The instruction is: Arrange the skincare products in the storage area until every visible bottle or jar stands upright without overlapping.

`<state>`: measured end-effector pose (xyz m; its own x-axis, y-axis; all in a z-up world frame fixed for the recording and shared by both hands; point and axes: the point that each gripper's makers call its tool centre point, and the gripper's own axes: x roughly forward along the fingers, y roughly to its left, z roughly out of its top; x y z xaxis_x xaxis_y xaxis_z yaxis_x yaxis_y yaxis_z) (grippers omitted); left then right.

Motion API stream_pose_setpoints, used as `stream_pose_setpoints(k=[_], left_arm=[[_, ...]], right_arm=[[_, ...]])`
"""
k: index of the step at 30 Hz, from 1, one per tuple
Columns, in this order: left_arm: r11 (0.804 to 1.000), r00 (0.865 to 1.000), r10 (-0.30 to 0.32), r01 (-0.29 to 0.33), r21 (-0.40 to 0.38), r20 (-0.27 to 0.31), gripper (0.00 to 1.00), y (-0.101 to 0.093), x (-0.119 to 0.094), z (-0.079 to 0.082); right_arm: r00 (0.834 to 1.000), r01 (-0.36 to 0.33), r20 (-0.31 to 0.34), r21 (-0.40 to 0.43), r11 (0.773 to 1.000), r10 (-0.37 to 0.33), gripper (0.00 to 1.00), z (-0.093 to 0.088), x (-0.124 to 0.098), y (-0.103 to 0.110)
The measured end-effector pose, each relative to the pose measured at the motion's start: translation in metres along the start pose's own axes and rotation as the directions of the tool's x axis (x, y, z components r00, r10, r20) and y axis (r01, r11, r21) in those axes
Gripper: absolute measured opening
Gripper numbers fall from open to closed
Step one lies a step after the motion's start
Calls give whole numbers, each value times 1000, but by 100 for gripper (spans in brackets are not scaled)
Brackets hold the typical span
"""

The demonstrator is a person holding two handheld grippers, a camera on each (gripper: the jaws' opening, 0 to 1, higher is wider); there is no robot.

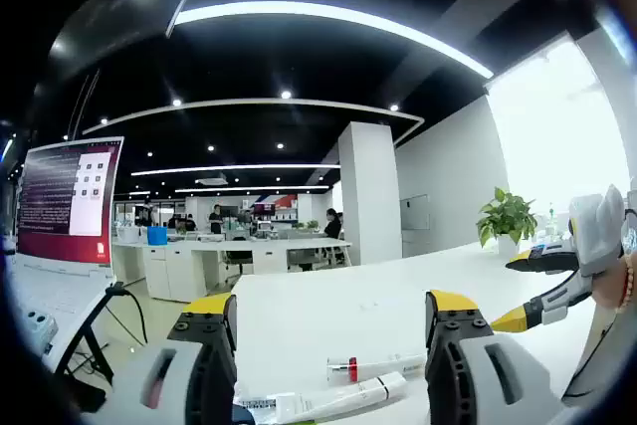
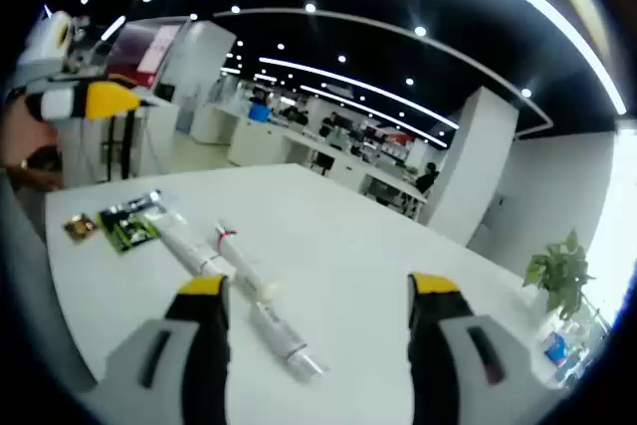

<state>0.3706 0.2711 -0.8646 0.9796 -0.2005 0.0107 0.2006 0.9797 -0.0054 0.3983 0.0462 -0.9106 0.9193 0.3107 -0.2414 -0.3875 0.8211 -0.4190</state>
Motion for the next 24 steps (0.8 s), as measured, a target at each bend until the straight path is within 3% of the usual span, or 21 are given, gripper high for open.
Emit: stream_pose_setpoints(k=[4, 9, 16, 24], left_arm=[[1000, 999, -20, 19, -17, -26, 80, -5, 1, -6], [1000, 998, -23, 23, -6, -51, 82, -7, 1, -11], [999, 988, -8, 14, 37, -156, 83, -5, 4, -30], [997, 974, -8, 26, 77, -225, 83, -8, 4, -44]], right_arm=[[1000, 9, 9, -30, 1000, -8, 72, 1, 0, -2], [999, 38, -14, 59, 998, -37, 73, -5, 0, -15], [995, 90, -66, 181, 979, -79, 74, -19, 0, -36], [995, 94, -53, 167, 981, -86, 75, -14, -1, -35]])
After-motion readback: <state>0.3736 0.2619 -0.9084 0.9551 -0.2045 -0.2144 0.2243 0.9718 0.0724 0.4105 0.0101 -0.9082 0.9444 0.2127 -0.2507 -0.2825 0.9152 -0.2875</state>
